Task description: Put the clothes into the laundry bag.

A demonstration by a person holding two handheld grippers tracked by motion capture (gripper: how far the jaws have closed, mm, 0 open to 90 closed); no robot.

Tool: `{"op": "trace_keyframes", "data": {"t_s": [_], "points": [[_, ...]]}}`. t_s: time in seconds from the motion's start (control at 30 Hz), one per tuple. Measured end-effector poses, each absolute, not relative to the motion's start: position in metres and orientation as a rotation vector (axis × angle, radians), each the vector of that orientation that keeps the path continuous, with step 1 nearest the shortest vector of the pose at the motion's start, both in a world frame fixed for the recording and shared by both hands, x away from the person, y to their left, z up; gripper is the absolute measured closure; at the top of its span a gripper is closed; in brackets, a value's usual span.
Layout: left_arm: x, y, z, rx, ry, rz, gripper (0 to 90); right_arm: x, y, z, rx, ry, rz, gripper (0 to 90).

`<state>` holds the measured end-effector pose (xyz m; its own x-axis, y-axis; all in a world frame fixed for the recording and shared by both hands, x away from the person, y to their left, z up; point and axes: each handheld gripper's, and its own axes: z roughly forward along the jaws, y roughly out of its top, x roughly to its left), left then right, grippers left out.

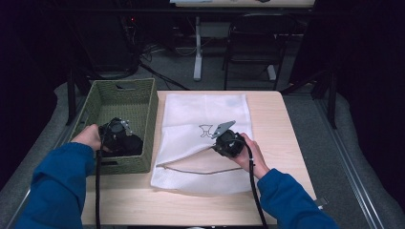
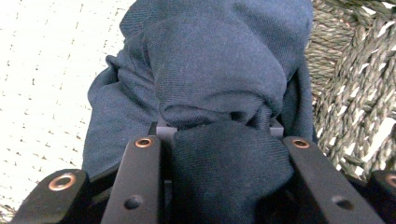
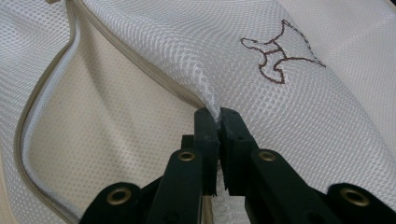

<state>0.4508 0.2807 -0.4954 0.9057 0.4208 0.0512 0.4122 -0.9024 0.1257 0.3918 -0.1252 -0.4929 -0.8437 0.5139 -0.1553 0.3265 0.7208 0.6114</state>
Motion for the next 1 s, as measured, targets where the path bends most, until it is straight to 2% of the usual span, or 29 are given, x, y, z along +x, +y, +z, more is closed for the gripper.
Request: {"op": "trace_keyframes", "data": {"t_s": [0.7,1.0], "points": [[0.444,0.285,-0.475,2.938,0.634,0.199,67.6,0.391,-0.125,-0.493,0.658,2.607,0.839,86.8],[0.445,0.288,-0.467,2.917,0.697,0.193,67.7,0.391,-0.125,-0.493,0.658,2.607,0.836,86.9]]}}
